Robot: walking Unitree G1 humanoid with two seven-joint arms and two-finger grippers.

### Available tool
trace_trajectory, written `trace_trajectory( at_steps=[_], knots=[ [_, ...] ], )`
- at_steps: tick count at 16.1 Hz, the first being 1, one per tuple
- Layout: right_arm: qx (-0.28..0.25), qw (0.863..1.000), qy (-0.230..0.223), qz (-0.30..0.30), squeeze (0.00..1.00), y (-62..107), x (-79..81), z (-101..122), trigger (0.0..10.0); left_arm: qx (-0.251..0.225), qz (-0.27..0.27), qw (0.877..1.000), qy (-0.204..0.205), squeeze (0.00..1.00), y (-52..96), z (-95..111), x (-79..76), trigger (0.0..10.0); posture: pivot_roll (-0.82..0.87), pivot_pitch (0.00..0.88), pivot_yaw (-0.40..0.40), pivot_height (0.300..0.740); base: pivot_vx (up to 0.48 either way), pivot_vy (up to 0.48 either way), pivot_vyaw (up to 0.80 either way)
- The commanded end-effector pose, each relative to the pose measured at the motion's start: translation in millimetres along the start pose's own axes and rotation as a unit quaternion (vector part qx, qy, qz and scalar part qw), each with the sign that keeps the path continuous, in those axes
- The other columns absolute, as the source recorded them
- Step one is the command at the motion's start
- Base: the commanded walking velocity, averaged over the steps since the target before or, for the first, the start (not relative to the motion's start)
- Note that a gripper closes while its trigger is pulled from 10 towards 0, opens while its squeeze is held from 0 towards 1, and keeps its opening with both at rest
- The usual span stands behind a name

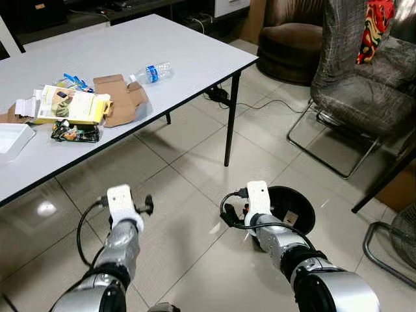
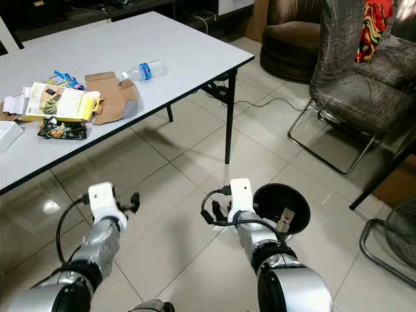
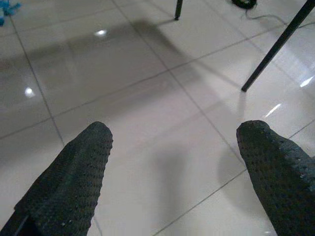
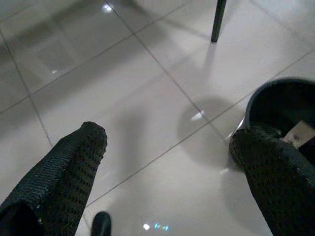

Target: Picking trash to rubbish bin

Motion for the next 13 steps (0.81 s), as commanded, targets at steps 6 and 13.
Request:
trace_trajectory(
  at_steps=[6,13],
  knots=[
    [0.024,0.999,-0.039,0.013,0.0,3.4,-7.5,-15.0,10.0,0.014,0.013,1.0,-0.017,0.0,9.5,-22.0,9.5,10.0,-0.03,0.05,0.001,0.74,0.0,0.0,0.0],
    [-0.013,0.999,-0.024,0.041,0.0,0.4,5.6,1.9,10.0,-0.018,-0.007,0.999,-0.039,0.0,7.1,-9.7,-0.9,10.0,-0.02,0.064,0.011,0.74,0.0,0.0,0.0]
  ],
)
Point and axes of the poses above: a point about 5 cm out from each wrist's last joint towards the gripper, its own y axis pointing back from the gripper into the wrist, its own z axis along the axis of the wrist's last joint, x = y × z, the point moved 1 cm from there along -y, pointing out of the wrist towards the gripper, and after that the axes turned 2 degrees about y, right-handed, at the moved point
